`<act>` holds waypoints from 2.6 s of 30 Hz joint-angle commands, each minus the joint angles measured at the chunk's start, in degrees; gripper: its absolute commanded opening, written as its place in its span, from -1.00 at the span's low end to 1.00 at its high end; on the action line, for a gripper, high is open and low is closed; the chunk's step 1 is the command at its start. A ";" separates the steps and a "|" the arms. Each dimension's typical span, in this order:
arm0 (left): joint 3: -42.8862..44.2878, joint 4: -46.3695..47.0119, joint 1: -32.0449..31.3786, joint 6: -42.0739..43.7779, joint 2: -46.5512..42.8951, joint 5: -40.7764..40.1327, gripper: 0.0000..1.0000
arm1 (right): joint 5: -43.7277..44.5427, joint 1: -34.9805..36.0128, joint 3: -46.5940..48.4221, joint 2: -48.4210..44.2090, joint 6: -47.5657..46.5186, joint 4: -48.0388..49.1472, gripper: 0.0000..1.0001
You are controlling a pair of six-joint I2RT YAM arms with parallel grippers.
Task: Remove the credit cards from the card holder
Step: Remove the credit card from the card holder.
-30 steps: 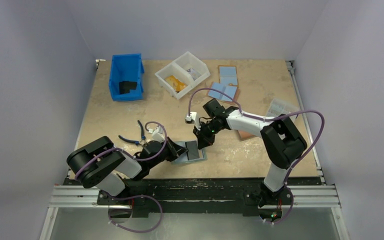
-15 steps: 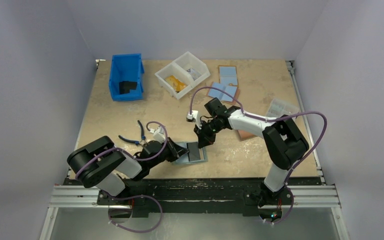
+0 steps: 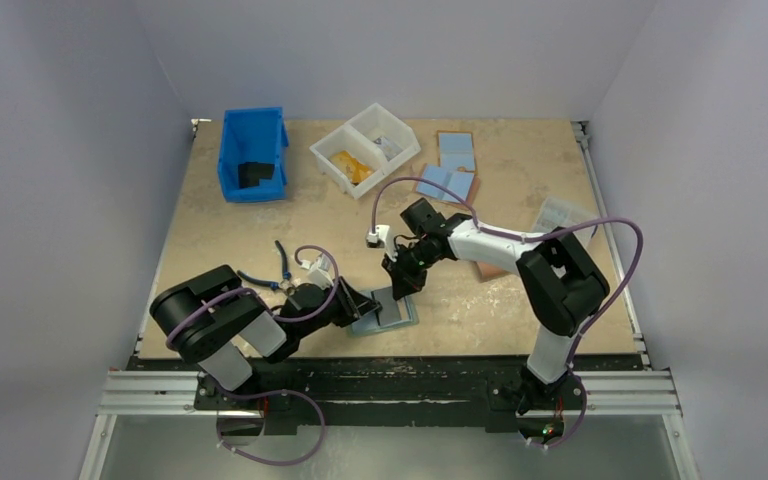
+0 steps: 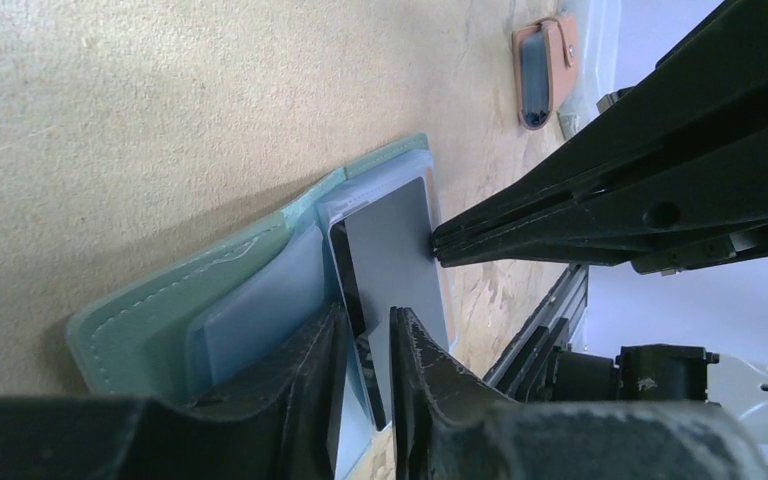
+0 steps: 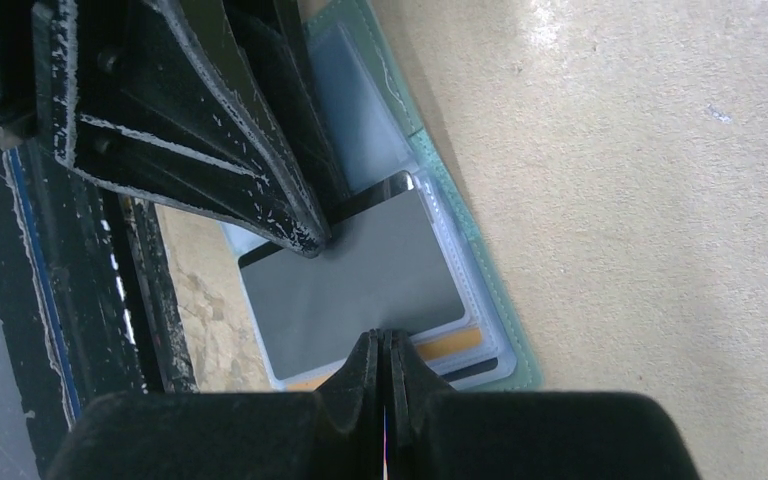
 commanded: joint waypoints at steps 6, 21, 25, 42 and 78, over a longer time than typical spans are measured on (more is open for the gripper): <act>-0.56 13.45 -0.34 -1.83 4.26 2.84 -0.34 | -0.70 5.17 2.22 2.42 -2.22 -2.77 -1.00; -3.04 18.65 -0.39 -3.32 6.47 1.33 -1.00 | -1.37 3.25 2.50 0.23 -2.09 -3.31 -1.00; -2.92 17.47 -0.35 -2.73 6.39 1.01 -1.00 | -2.89 -0.30 2.17 -2.41 -3.11 -3.68 -1.00; -2.88 17.02 -0.36 -2.21 5.33 1.40 -1.00 | -5.42 -1.74 1.90 0.48 0.91 -3.44 -0.86; -2.79 15.62 -0.36 -2.37 4.80 1.06 -0.72 | -2.84 -2.09 1.80 -1.29 2.90 -2.88 -0.57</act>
